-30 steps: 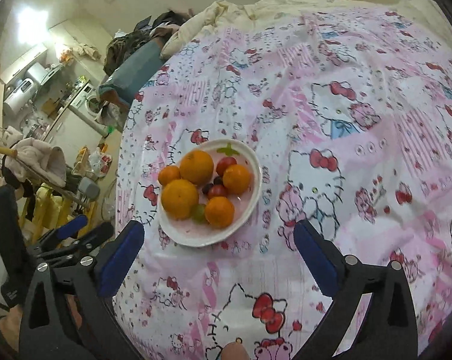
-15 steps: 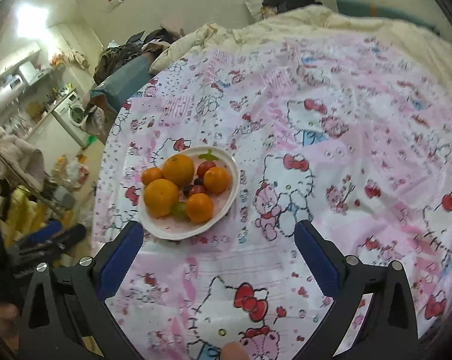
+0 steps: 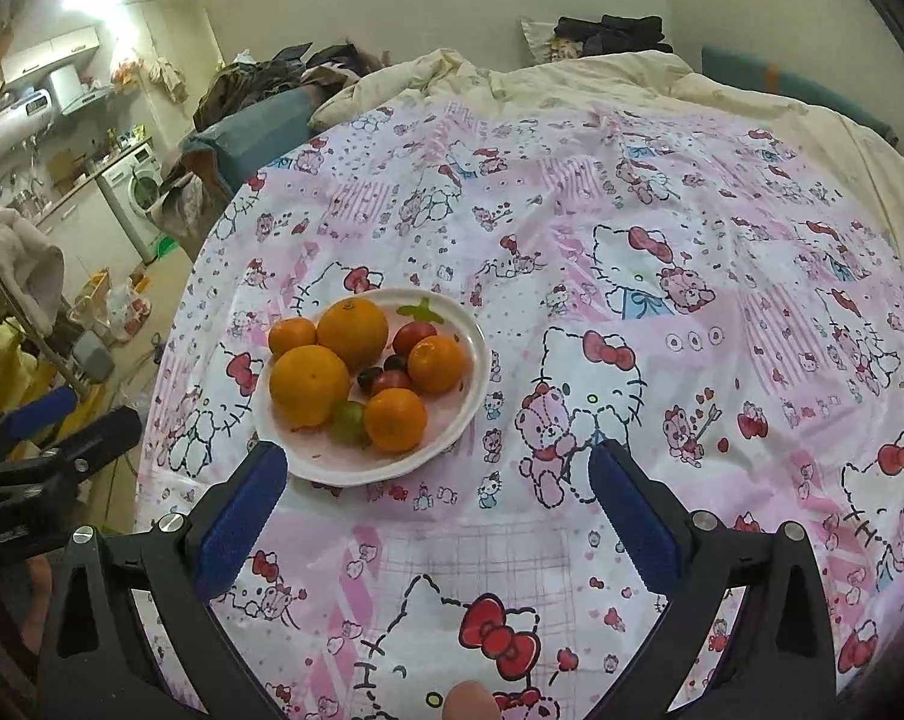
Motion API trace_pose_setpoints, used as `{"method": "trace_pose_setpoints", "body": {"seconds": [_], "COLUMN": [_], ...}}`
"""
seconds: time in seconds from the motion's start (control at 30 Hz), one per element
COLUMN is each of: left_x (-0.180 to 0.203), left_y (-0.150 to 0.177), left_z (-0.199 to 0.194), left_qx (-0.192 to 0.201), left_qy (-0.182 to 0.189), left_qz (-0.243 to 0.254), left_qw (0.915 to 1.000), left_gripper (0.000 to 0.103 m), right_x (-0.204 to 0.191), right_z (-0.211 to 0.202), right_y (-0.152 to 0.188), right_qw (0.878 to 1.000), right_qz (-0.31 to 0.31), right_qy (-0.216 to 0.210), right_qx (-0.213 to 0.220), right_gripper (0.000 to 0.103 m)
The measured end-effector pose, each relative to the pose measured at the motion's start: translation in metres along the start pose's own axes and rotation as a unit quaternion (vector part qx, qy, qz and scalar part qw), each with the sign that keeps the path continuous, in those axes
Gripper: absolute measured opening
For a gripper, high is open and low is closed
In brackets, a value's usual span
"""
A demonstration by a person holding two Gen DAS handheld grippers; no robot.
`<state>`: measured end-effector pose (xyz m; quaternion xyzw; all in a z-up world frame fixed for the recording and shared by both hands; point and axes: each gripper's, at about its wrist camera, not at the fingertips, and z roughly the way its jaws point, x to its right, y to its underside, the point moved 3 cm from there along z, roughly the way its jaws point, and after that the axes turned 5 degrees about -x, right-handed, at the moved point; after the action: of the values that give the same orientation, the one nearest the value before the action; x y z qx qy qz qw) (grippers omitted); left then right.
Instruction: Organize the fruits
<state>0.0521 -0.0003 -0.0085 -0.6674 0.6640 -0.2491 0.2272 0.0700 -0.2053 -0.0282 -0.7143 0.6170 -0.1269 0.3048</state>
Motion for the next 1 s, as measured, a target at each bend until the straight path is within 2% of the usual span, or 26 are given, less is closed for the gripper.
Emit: {"method": "trace_pose_setpoints", "body": {"seconds": [0.13, 0.47, 1.0], "left_x": [0.0059, 0.0014, -0.0013], "left_y": [0.0002, -0.0001, -0.0006], "left_z": [-0.0003, -0.0004, 0.0004], "left_qx": [0.005, 0.001, 0.000], "left_qy": [-0.036, -0.012, -0.013], "left_qz": [0.018, -0.006, -0.013], "left_qw": [0.9992, 0.9999, 0.9998], "left_gripper": [0.103, 0.103, 0.103], "right_x": [-0.0008, 0.0012, 0.0034], "right_z": [-0.0004, -0.0030, -0.0044], "right_y": [0.0000, -0.0010, -0.0021], "right_qw": [1.000, 1.000, 1.000], "right_qz": [0.000, 0.004, 0.005], "right_qy": [0.000, 0.000, 0.007], "right_qx": [0.003, 0.007, 0.006], "right_gripper": [0.103, 0.103, 0.103]}}
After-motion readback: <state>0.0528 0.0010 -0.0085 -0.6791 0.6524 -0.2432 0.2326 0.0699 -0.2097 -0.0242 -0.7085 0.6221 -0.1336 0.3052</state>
